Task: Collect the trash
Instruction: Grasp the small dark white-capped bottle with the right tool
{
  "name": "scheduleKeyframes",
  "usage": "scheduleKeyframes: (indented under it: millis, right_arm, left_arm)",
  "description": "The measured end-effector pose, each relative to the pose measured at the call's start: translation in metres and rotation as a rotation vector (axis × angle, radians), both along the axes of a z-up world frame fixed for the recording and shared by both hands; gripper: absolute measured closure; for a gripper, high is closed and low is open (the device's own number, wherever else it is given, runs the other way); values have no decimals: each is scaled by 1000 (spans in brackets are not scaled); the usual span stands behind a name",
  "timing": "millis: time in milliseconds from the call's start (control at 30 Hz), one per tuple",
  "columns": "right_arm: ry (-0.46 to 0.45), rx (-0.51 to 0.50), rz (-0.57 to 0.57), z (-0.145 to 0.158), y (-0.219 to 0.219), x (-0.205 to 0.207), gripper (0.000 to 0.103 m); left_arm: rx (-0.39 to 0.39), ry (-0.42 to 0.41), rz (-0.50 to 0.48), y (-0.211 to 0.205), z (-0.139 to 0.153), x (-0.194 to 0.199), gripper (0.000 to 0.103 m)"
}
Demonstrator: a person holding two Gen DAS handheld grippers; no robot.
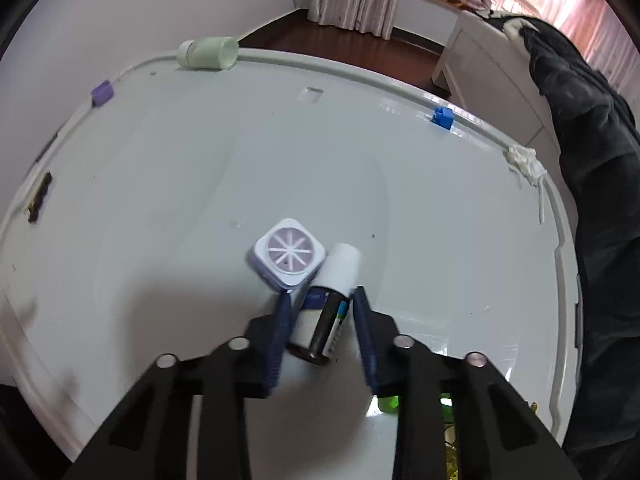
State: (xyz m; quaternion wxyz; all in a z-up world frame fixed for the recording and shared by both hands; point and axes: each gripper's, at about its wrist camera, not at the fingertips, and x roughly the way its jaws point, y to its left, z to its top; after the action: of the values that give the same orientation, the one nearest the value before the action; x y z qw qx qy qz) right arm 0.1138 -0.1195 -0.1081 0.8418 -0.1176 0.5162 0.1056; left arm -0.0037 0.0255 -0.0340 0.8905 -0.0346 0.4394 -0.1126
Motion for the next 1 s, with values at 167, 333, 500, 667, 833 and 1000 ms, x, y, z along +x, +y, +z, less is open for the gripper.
scheduleKeyframes:
  millis: [167, 333, 500, 667, 833, 1000]
  right_arm:
    - [32, 96, 15, 11, -8, -13, 79]
    - [8, 198, 8, 45, -25, -38, 80]
    - [14, 228, -10, 51, -43, -54, 80]
    - [-16, 257, -30, 66, -62, -74, 80]
    - [-76, 228, -73, 92, -100, -97, 80]
    - [-108, 203, -165, 101, -152, -99, 80]
  left_arm:
    - [-15, 8, 0, 2, -1, 2, 26]
    - [-23, 24, -12, -2, -4, 3, 26]
    - [-36, 52, -20, -9, -9, 6, 26]
    - [-38, 51, -74, -27, -11, 7, 26]
    - [-86, 65, -248, -78, -10, 8, 26]
    - [-72, 42, -348, -133, -13, 10, 26]
